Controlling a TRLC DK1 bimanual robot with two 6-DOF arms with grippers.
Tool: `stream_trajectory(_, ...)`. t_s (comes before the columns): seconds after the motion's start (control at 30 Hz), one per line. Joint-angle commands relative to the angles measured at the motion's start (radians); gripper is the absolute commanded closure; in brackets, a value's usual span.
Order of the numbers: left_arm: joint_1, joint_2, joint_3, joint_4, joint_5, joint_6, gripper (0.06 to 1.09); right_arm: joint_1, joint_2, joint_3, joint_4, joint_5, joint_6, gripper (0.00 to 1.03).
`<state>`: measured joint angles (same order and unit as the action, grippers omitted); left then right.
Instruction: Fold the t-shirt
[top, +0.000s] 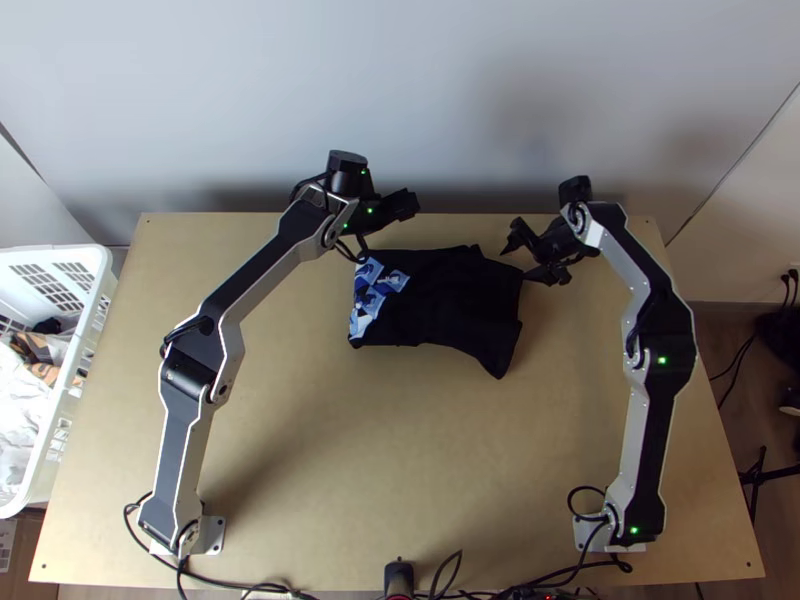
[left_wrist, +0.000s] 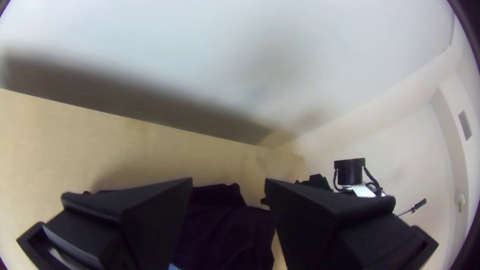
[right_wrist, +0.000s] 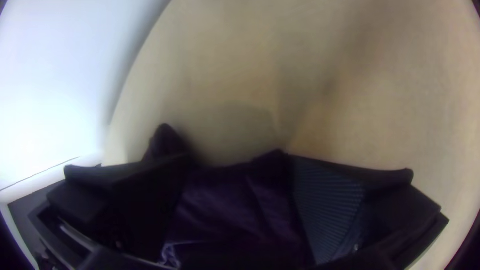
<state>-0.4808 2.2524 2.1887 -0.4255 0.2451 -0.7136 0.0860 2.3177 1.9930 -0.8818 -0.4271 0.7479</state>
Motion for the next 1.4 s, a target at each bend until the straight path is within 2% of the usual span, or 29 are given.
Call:
stream_trajectory(0.0, 0.002, 0.001, 0.000, 0.001, 0.000, 0.000, 0.36, 0.011, 0.069, 0.073, -0.108, -0.002, 0.025, 0.71)
stream_trajectory(0.03, 0.002, 0.001, 0.000, 0.001, 0.000, 0.000, 0.36, 0.011, 0.071, 0.073, -0.111, -0.002, 0.041, 0.88)
stream_trajectory(0.23, 0.002, 0.003, 0.000, 0.001, 0.000, -0.001, 0.36, 0.038, 0.043, 0.096, -0.125, -0.002, 0.061, 0.95)
stream_trajectory(0.57, -0.002, 0.006, 0.000, 0.004, 0.000, -0.004, 0.36, 0.083, 0.072, 0.297, -0.069, 0.014, 0.134, 0.99)
stream_trajectory(0.97, 0.007, 0.004, 0.000, -0.002, 0.000, -0.004, 0.36, 0.077, 0.137, 0.354, 0.061, 0.079, 0.202, 1.00)
stream_trajectory(1.07, 0.007, 0.004, 0.000, -0.002, 0.000, -0.006, 0.36, 0.075, 0.154, 0.343, 0.058, 0.085, 0.208, 1.00)
stream_trajectory(1.2, 0.007, 0.004, 0.000, -0.001, 0.000, -0.006, 0.36, 0.077, 0.164, 0.323, -0.025, 0.091, 0.192, 1.00)
stream_trajectory(1.27, 0.007, 0.004, 0.000, -0.001, 0.000, -0.006, 0.36, 0.075, 0.166, 0.319, -0.083, 0.091, 0.177, 0.94)
stream_trajectory(1.3, 0.007, 0.004, 0.000, -0.001, 0.000, -0.006, 0.36, 0.074, 0.166, 0.317, -0.108, 0.091, 0.165, 0.82)
stream_trajectory(1.37, 0.007, 0.004, 0.002, -0.001, 0.000, -0.006, 0.36, 0.074, 0.163, 0.316, -0.146, 0.090, 0.108, 0.35)
